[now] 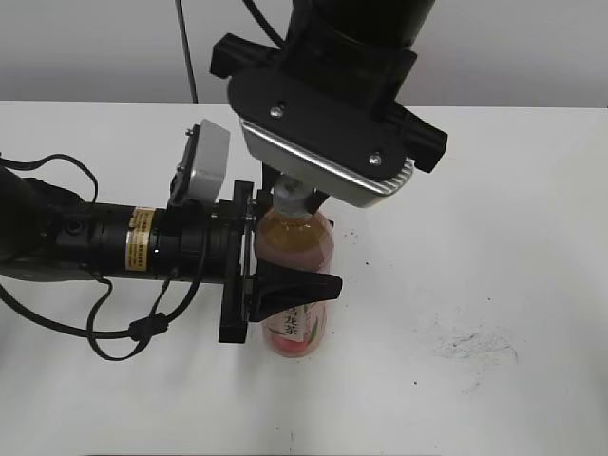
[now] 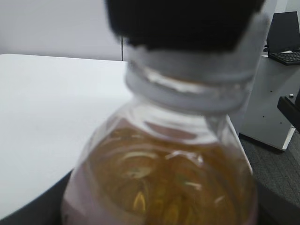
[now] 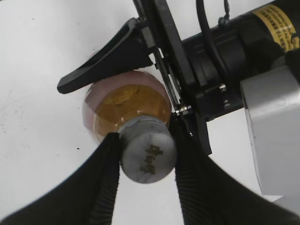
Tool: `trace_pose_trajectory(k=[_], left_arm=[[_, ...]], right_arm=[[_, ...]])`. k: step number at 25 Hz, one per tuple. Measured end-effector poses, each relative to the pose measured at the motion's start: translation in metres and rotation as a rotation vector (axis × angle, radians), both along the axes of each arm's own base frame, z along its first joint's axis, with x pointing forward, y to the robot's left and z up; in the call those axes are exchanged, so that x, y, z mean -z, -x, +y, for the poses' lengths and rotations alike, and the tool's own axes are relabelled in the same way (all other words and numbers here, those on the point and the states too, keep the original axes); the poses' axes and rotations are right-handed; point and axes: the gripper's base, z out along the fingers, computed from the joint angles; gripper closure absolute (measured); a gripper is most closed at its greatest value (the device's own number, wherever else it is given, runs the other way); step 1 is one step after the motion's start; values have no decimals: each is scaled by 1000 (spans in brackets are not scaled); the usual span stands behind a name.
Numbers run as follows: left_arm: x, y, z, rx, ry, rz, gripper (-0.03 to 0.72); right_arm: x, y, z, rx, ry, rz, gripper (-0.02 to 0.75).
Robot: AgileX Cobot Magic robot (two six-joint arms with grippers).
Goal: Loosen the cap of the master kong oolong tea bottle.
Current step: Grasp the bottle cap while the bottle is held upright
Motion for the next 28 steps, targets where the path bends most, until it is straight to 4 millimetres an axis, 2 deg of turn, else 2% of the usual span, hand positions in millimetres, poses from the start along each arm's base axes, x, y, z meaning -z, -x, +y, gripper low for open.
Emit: trace_pose_trajectory(k=[5, 13, 18, 22, 28], left_arm=[[0, -1, 0, -7, 0, 4, 243], [0, -1, 0, -16, 1, 10, 243], [0, -1, 0, -15, 2, 12, 243], [0, -1, 0, -15, 1, 12, 243], [0, -1, 0, -15, 1, 13, 243]], right_arm=[[0, -2, -1, -13, 16, -25, 464], [1, -5, -4, 261, 27, 5, 397], [2, -8, -8, 449, 41, 23, 298], [2, -8, -8, 782, -9, 122, 176], [2, -9, -10, 1343, -86, 262, 182]])
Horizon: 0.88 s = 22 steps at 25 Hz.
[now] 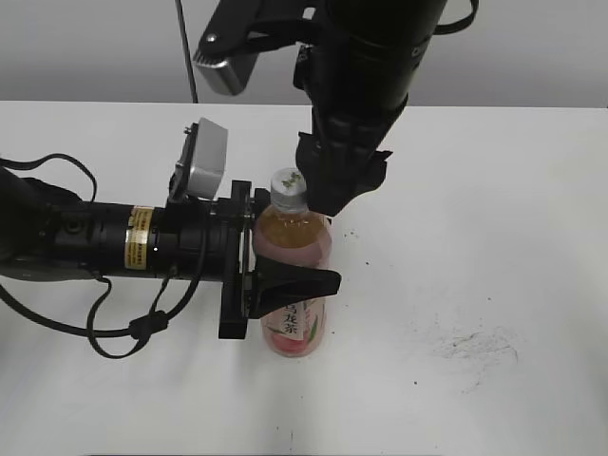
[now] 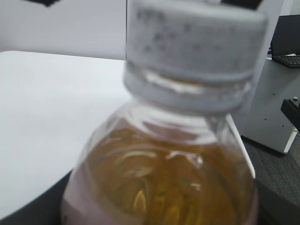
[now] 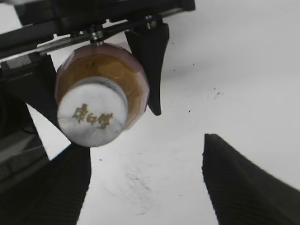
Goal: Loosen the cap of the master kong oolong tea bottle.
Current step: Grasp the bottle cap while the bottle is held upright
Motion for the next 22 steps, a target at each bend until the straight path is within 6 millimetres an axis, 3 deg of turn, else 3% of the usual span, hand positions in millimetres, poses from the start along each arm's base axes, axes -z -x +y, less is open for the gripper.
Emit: trace_pose_trajectory(k=[5, 14, 19, 22], left_arm=[[0, -1, 1, -12, -1, 5, 243], [0, 0, 1, -2, -4, -3, 243], [0, 0, 1, 9, -5, -9, 243], [0, 0, 1, 11, -5, -10, 243]], right_arm=[[-1, 3, -3, 381, -57, 88, 183], [-51, 31, -11, 603, -313, 209, 183], [-51, 31, -11, 784, -344, 263, 183], [-41, 26, -7, 849, -327, 291, 183]])
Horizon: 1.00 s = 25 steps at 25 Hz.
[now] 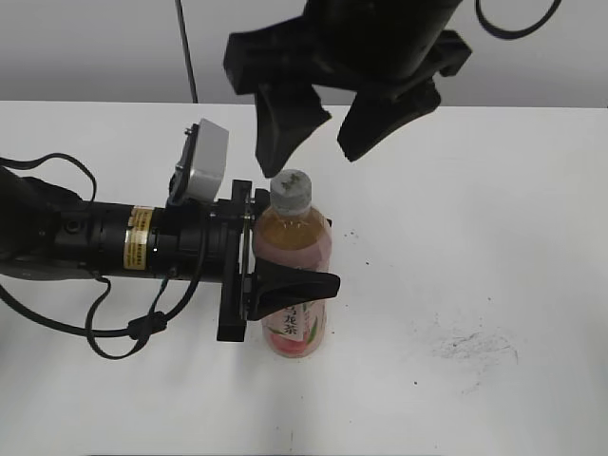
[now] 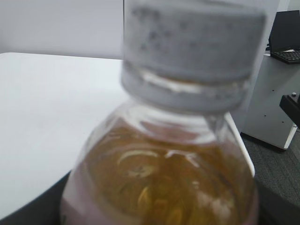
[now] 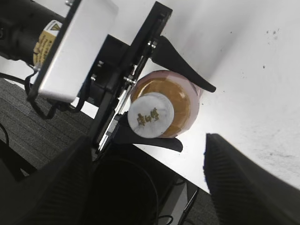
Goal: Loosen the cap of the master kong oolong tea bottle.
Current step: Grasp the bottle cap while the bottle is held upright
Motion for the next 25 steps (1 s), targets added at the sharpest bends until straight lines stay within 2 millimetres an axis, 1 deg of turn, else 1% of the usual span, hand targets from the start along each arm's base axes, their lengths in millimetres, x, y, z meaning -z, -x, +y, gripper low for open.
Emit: trace_pose_trajectory(k=[4, 9, 15, 20, 25], left_arm=[[0, 0, 0, 1, 1, -1, 243], [0, 0, 0, 2, 0, -1, 243], [0, 0, 0, 2, 0, -1, 243], [0, 0, 0, 2, 0, -1, 243], [0, 0, 0, 2, 0, -1, 243]], right_arm=[[20, -7, 9, 41, 22, 63, 183], [31, -11, 14, 47, 40, 90, 183], [34, -13, 14, 39, 69, 69, 183], [38, -1, 26, -38, 130, 12, 185], [39, 0, 28, -57, 156, -17, 185]])
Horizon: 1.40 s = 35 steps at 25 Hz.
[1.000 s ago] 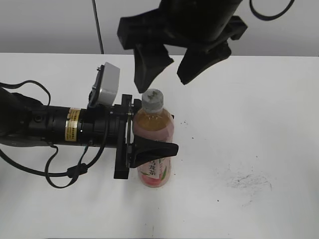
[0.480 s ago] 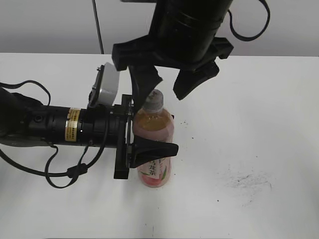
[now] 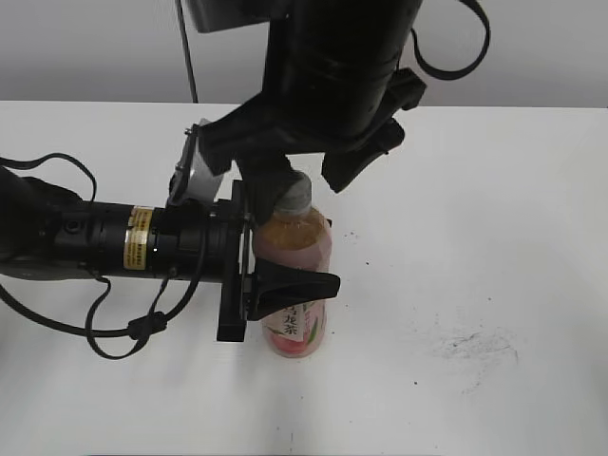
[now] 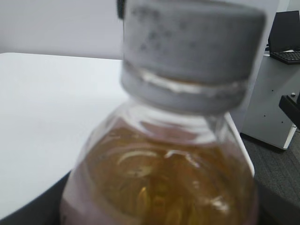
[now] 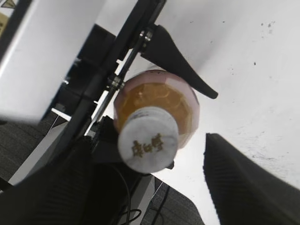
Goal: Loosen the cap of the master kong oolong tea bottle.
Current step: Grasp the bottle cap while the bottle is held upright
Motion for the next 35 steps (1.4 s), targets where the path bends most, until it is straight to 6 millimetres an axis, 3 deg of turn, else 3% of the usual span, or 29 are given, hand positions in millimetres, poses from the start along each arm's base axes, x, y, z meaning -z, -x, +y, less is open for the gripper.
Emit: trace_pose_trajectory(k=[8, 17, 23, 30, 35], left_arm=[[0, 0, 0, 0, 0, 1, 243], [0, 0, 0, 0, 0, 1, 243], [0, 0, 0, 0, 0, 1, 243], [0, 0, 0, 0, 1, 1, 243], [0, 0, 0, 0, 0, 1, 243]], right_arm=[[0, -1, 0, -2, 6, -8, 232], [8, -4, 3, -2, 24, 3, 236], [-3, -7, 5, -2, -5, -30, 236], [18, -13, 13, -7, 36, 5, 237], [8, -15, 15, -10, 14, -23, 237]])
